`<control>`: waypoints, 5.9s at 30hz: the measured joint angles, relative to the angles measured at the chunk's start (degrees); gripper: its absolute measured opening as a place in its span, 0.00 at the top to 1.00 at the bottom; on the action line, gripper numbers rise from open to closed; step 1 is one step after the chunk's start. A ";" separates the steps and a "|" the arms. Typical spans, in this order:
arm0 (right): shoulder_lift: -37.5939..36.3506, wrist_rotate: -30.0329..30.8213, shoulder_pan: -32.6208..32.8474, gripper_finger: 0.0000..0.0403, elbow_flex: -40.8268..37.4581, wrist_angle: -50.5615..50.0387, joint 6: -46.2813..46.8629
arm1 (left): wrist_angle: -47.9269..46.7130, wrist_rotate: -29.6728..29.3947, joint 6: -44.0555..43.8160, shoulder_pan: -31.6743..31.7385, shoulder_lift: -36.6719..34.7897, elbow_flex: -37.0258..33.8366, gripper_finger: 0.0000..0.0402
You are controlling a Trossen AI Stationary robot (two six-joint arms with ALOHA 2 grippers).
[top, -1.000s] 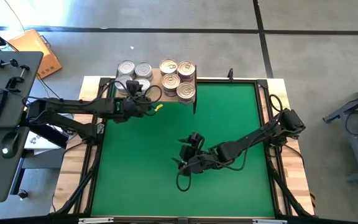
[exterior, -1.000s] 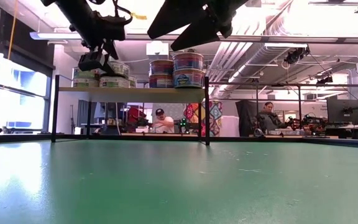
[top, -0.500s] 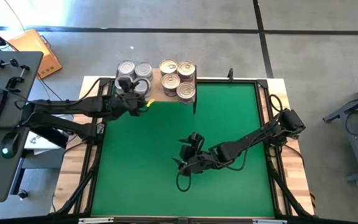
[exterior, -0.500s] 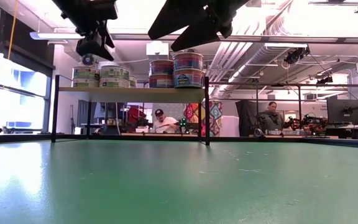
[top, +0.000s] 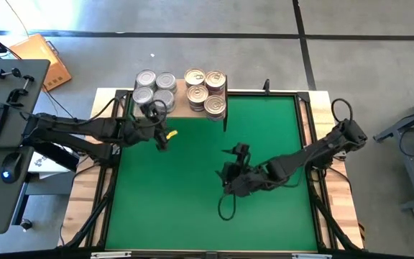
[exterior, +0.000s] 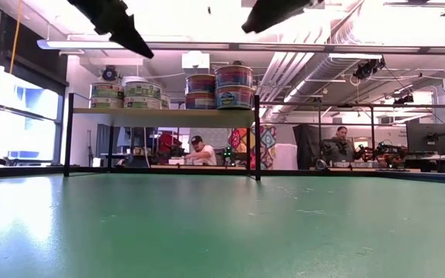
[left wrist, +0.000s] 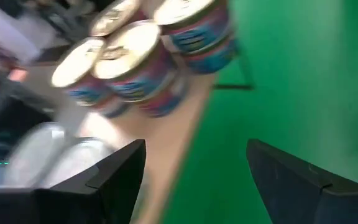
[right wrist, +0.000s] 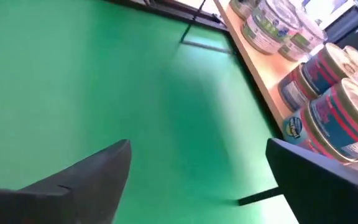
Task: Stack canned seafood by type on shelf
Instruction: Adjust the stack of blue and pink tuna can on the shelf, then return to Home Position
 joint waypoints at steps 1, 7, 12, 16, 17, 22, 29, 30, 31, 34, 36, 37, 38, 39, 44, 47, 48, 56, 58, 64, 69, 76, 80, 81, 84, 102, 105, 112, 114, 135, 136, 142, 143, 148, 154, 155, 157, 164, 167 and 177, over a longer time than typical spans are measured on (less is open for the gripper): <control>-0.03 -1.08 -1.17 0.11 0.00 0.12 -0.77 | -0.01 0.92 -1.97 -0.93 0.04 -0.01 0.32; 1.40 -6.17 -10.39 0.34 0.00 4.15 -4.38 | 3.30 1.47 -7.99 -6.47 0.09 -3.35 0.32; 2.75 -14.12 -17.66 0.62 0.00 8.01 -5.05 | 4.65 0.61 -10.79 -9.69 0.07 -5.65 0.32; 3.68 -15.94 -21.72 0.83 0.00 8.49 -5.78 | 5.30 -1.13 -11.96 -11.33 0.05 -6.57 0.32; 3.85 -15.96 -22.56 0.87 0.00 8.47 -5.81 | 5.37 -1.41 -11.98 -11.64 0.07 -6.66 0.32; 4.38 -16.08 -25.67 0.99 0.00 8.46 -6.41 | 6.16 -1.75 -12.00 -12.50 0.07 -6.64 0.32; 4.38 -15.66 -27.84 0.97 0.00 8.55 -5.76 | 6.51 -1.78 -12.00 -12.76 0.07 -6.64 0.32; 4.38 -15.62 -28.06 0.98 0.00 8.55 -5.70 | 6.50 -1.77 -12.00 -12.76 0.07 -6.64 0.32; 4.38 -15.62 -28.19 0.98 0.00 8.53 -5.52 | 6.50 -1.77 -12.00 -12.76 0.07 -6.64 0.32; 4.38 -15.48 -28.73 1.00 0.00 8.55 -4.70 | 6.50 -1.77 -12.00 -12.76 0.07 -6.64 0.32; 4.38 -14.60 -28.98 1.00 0.00 8.53 -4.68 | 6.50 -1.75 -12.00 -12.76 0.07 -6.64 0.32; 4.38 -14.21 -29.14 1.00 0.00 8.53 -4.68 | 6.52 -1.75 -12.00 -12.76 0.07 -6.64 0.32; 4.38 -13.92 -29.32 1.00 0.00 8.53 -4.63 | 6.56 -1.75 -12.00 -12.75 0.07 -6.64 0.32; 4.38 -13.50 -29.50 1.00 0.00 8.52 -4.60 | 6.60 -1.75 -12.00 -12.74 0.07 -6.64 0.32; 4.38 -13.02 -30.51 1.00 0.00 8.55 -4.57 | 6.94 -1.75 -12.00 -12.74 0.07 -6.64 0.32; 4.38 -13.02 -31.09 1.00 0.00 8.55 -4.51 | 6.92 -1.73 -12.00 -12.74 0.07 -6.64 0.32; 4.38 -13.00 -31.29 1.00 0.00 8.55 -4.51 | 6.92 -1.73 -11.99 -12.74 0.07 -6.64 0.32; 4.36 -13.02 -32.57 1.00 0.00 8.57 -1.06 | 6.90 -1.72 -12.10 -12.76 0.07 -6.64 0.32; 3.78 -13.08 -32.25 1.00 0.00 8.09 -1.19 | 6.87 -1.73 -12.64 -13.06 0.07 -6.64 0.32; -2.82 -15.55 -29.26 1.00 -0.02 -0.29 -1.23 | 6.81 -1.75 -14.63 -15.29 0.07 -6.64 0.32; -10.34 -21.08 -27.16 1.00 -0.56 -8.27 -1.21 | 7.26 -2.65 -17.57 -18.30 0.07 -6.92 0.32; -25.80 -38.74 -21.86 1.00 -21.73 7.76 1.17 | 17.57 -6.11 -19.63 -23.18 0.09 -15.45 0.32; -34.90 -43.15 -19.57 1.00 -34.78 18.72 5.90 | 29.94 -4.42 -19.26 -24.10 0.07 -21.15 0.32; -37.32 -43.66 -19.23 1.00 -37.53 20.81 6.16 | 32.76 -3.05 -18.65 -23.88 -0.10 -22.12 0.32; -45.02 -44.30 -18.91 1.00 -44.58 25.77 7.38 | 40.22 1.33 -15.43 -22.21 -1.30 -24.10 0.32; -75.74 -53.64 -19.50 1.00 -66.82 33.38 7.12 | 43.06 14.16 -15.43 -10.18 -26.28 -37.49 0.45; -77.48 -53.69 -19.50 1.00 -68.19 33.84 6.77 | 43.31 14.20 -15.53 -9.56 -30.55 -39.98 0.55; -80.38 -53.71 -19.50 1.00 -70.36 34.67 4.03 | 39.26 15.27 -15.57 -9.26 -38.00 -42.07 0.93; -80.66 -53.76 -19.50 1.00 -70.38 34.54 2.89 | 37.88 16.13 -15.89 -9.27 -39.10 -42.07 0.98; -92.88 -57.23 -22.58 1.00 -70.40 22.69 -1.20 | 17.01 13.67 -16.17 -9.32 -59.49 -42.13 1.00; -93.72 -57.24 -22.70 1.00 -70.69 22.52 -1.19 | 16.30 13.43 -15.97 -9.35 -59.54 -41.95 1.00; -92.02 -58.21 -22.80 1.00 -73.60 29.60 -1.25 | 16.87 13.74 -14.45 -9.86 -59.49 -43.51 1.00; -91.99 -58.69 -22.80 1.00 -73.59 29.62 -1.47 | 18.86 14.64 -13.69 -9.94 -59.45 -44.57 1.00; -92.16 -59.57 -22.80 1.00 -73.59 29.89 -0.24 | 33.08 24.47 -10.81 -9.94 -59.14 -50.60 1.00; -92.27 -60.64 -22.80 1.00 -73.60 29.99 2.26 | 35.74 26.55 -5.92 -7.42 -58.63 -50.62 1.00; -92.26 -60.64 -22.80 1.00 -73.61 29.99 2.86 | 36.14 27.58 -4.81 -6.27 -58.62 -50.62 1.00; -92.37 -60.64 -22.80 1.00 -73.61 29.99 3.46 | 36.60 30.81 -3.89 -3.23 -58.60 -50.62 1.00; -92.75 -51.29 -22.80 1.00 -73.61 31.01 4.05 | 33.62 41.42 -7.43 7.23 -58.58 -50.62 1.00; -92.68 -48.55 -23.24 1.00 -73.61 28.18 3.66 | 31.94 42.00 -7.65 9.00 -58.56 -50.62 1.00; -91.75 -46.85 -23.94 1.00 -73.61 28.03 -2.35 | 30.02 39.84 -3.98 9.60 -58.53 -50.60 1.00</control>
